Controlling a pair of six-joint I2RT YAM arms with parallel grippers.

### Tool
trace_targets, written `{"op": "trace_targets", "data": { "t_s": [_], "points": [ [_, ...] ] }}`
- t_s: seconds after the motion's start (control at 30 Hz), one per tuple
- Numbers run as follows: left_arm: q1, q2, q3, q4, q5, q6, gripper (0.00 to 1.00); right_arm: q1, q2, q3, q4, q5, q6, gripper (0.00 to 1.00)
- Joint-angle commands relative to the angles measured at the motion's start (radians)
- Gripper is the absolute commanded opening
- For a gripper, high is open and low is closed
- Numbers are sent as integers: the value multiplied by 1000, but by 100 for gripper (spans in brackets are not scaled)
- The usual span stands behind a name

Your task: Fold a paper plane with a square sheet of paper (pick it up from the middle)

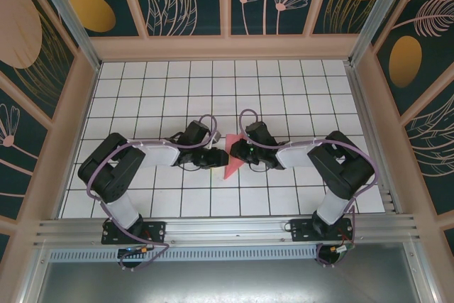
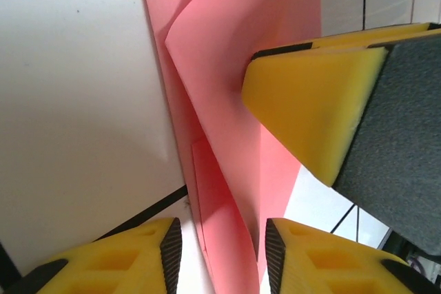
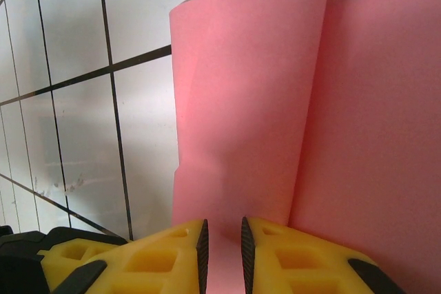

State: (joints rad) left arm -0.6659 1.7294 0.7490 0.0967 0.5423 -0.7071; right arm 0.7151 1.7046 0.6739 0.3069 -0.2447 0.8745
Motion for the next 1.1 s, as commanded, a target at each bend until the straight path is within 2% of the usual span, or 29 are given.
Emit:
{"op": "trace_targets", "data": {
  "t_s": [0.0,0.37,0.6,0.7,0.93,1.07],
  "points": [
    [-36,78,6,-44,-84,69,37,0,42,-1,-66,35,4,25],
    [-54,126,7,-65,-157,85,26,1,43,2,-66,33,9,25],
    [-63,140,-2,-86,-213,106,23,6,50,4,-64,36,18,25],
    [-64,88,-22,-88,-239,93,22,9,53,1,-74,51,30,24],
    [-64,-143,-102,-31,-322,4,22,10,55,-4,-86,78,57,23],
    [-64,-209,-125,28,-331,-59,15,10,56,1,-103,89,62,23]
  ]
}}
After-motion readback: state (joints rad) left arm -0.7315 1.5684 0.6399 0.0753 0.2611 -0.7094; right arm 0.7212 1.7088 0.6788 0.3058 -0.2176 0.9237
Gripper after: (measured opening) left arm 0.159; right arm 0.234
